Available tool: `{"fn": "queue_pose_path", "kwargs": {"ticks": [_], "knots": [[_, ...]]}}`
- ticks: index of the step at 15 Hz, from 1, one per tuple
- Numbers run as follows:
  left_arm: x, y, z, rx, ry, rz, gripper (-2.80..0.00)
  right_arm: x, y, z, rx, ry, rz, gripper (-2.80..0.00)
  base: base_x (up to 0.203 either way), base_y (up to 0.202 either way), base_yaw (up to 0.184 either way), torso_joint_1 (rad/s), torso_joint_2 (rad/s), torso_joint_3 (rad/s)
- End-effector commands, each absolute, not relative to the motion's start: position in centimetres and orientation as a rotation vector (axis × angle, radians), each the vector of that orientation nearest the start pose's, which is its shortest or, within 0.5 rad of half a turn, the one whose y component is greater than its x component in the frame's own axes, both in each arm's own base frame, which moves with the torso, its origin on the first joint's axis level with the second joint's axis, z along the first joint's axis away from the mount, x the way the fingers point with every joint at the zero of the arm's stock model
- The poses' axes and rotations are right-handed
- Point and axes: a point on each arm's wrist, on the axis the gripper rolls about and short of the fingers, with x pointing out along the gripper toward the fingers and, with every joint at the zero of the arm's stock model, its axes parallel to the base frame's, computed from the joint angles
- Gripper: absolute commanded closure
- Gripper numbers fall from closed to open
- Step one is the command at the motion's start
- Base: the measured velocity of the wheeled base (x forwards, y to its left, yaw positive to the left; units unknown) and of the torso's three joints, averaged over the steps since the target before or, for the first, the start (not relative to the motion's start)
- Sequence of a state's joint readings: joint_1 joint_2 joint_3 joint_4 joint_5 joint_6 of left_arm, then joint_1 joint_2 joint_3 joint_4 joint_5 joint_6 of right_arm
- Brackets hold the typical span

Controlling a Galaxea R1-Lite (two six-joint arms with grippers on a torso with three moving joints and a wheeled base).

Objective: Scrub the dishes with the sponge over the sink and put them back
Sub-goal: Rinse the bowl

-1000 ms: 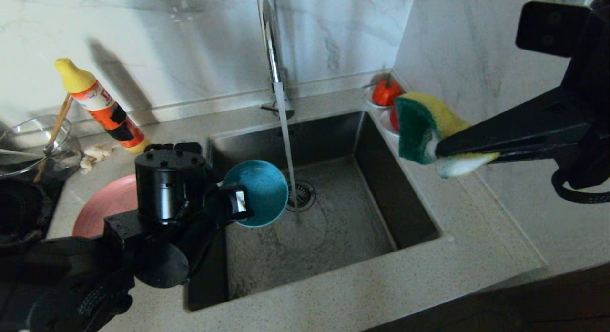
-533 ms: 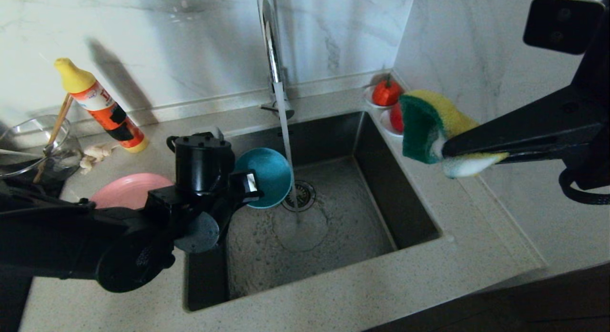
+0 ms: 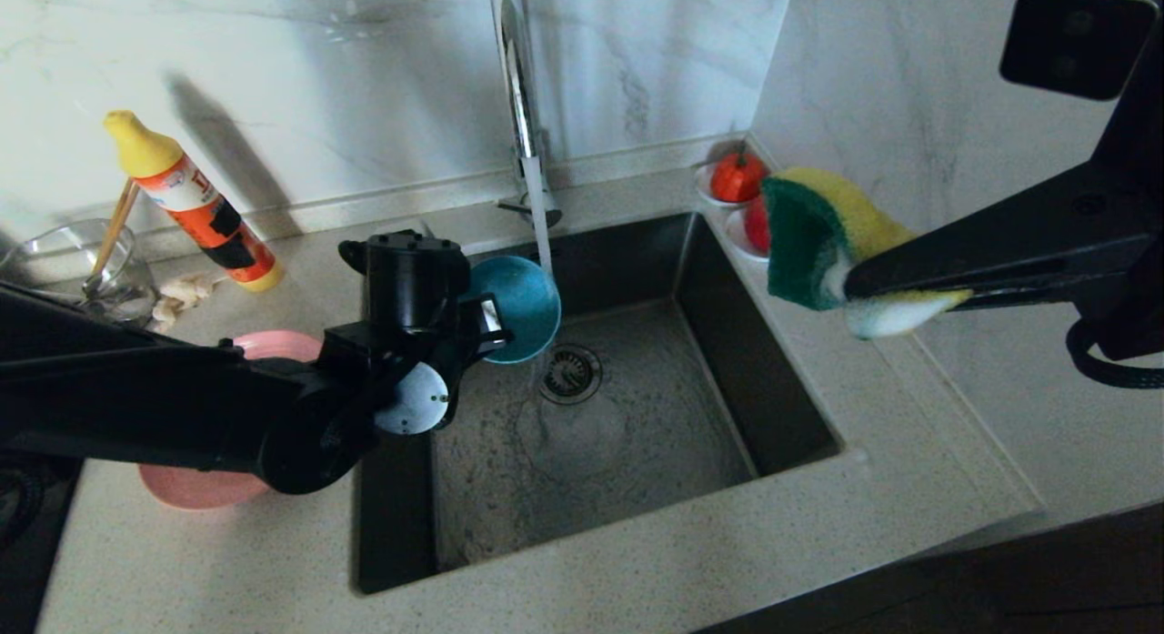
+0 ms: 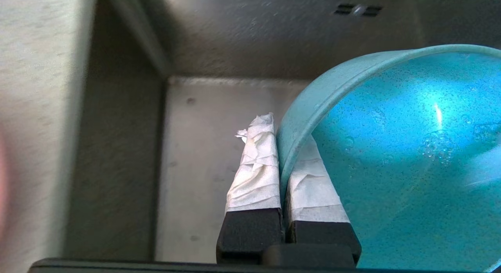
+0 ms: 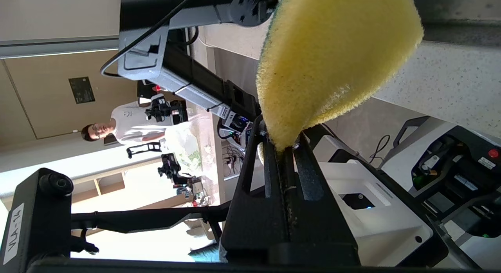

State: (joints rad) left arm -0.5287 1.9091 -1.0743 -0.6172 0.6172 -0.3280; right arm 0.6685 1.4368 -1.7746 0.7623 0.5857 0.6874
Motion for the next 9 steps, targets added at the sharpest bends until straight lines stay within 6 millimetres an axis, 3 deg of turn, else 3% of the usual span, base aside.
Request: {"fn": "queue_pose_path", "kwargs": {"ticks": [1, 9], "knots": [[33.7, -18.1, 17.7, -0.218, 0.163, 0.124, 0.00, 14.0, 12.7, 38.5, 0.568, 0.868, 1.024, 0.00, 0.000, 0.000, 0.000, 0.000, 0.00, 0.000], [34.9, -18.3, 17.6, -0.258, 0.150, 0.136, 0.00, 14.1, 12.7, 37.9, 0.563, 0.886, 1.016, 0.00, 0.000, 0.000, 0.000, 0.000, 0.00, 0.000]]}}
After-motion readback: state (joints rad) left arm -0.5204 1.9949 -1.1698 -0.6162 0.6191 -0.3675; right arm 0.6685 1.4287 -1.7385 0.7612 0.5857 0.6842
